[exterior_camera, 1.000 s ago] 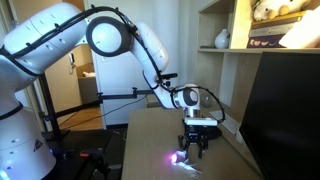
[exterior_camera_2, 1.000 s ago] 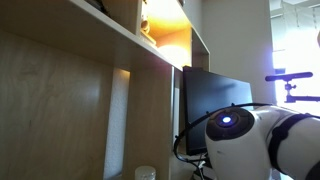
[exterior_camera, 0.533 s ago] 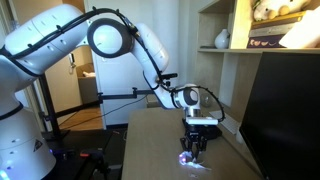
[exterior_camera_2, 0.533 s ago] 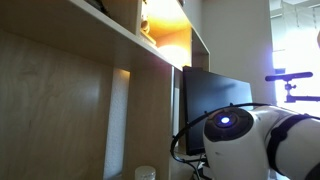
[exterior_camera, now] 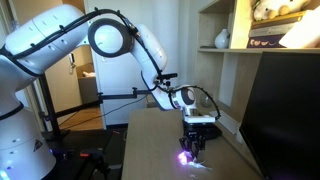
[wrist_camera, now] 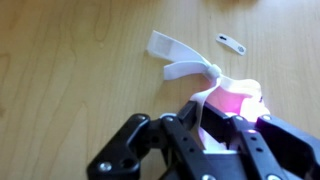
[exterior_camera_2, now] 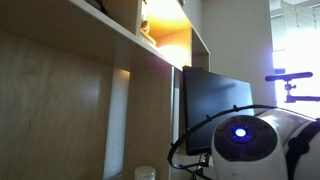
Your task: Put the white object on the middle shelf
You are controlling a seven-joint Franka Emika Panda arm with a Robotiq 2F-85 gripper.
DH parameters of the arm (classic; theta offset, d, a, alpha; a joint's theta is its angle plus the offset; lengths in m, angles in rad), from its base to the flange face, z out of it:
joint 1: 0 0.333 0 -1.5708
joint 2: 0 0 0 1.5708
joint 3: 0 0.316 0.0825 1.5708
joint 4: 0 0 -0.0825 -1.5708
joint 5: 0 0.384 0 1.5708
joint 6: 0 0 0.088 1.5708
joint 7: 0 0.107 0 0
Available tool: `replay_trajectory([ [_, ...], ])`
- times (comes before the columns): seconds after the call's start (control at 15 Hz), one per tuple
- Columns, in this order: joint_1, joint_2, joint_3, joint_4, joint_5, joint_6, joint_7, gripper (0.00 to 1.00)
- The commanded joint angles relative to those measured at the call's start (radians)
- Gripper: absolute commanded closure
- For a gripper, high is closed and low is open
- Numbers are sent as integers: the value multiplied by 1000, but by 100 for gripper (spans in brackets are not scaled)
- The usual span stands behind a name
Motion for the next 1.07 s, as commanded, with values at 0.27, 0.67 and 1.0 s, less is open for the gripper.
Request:
replay_trajectory([
  [0.27, 14, -113, 2, -172, -180, 145, 114, 97],
  [0.67, -35, -239, 3, -314, -305, 337, 237, 97],
  [1.0, -60, -365, -2, -435, -401, 410, 370, 97],
])
